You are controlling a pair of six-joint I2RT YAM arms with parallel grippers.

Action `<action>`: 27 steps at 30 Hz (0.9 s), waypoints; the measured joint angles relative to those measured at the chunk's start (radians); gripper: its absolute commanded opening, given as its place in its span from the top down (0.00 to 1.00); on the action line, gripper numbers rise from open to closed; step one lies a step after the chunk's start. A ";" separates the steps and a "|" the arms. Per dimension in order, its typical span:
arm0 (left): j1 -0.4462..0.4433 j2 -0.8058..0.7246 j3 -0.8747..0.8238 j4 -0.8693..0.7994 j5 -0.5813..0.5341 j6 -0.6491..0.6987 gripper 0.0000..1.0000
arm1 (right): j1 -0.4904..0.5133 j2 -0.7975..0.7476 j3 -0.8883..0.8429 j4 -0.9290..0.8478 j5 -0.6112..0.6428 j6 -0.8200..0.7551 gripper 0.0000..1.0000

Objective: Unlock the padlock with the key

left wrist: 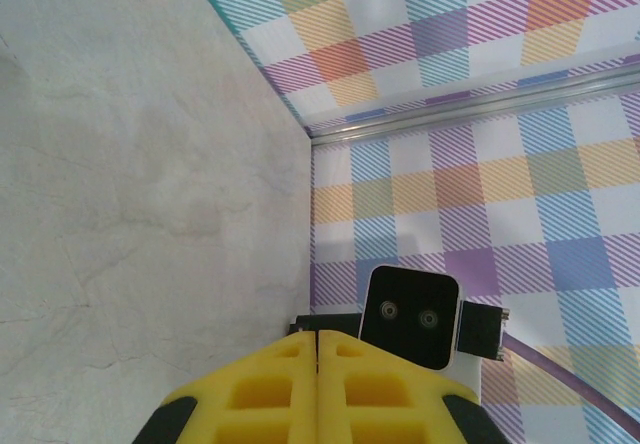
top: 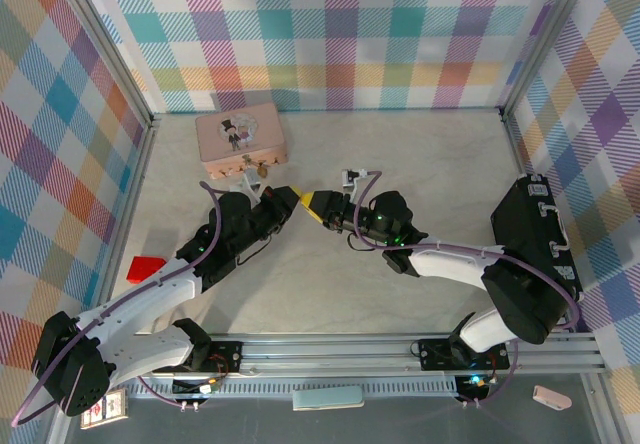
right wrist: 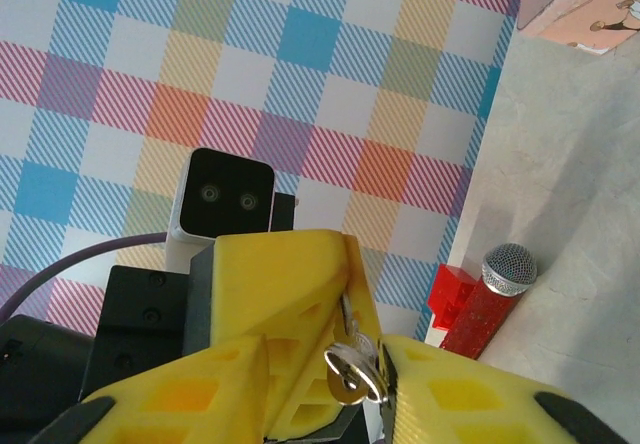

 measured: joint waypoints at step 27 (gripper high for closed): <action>-0.006 0.002 0.000 0.019 -0.005 -0.003 1.00 | 0.000 -0.043 0.000 -0.054 0.061 -0.011 0.71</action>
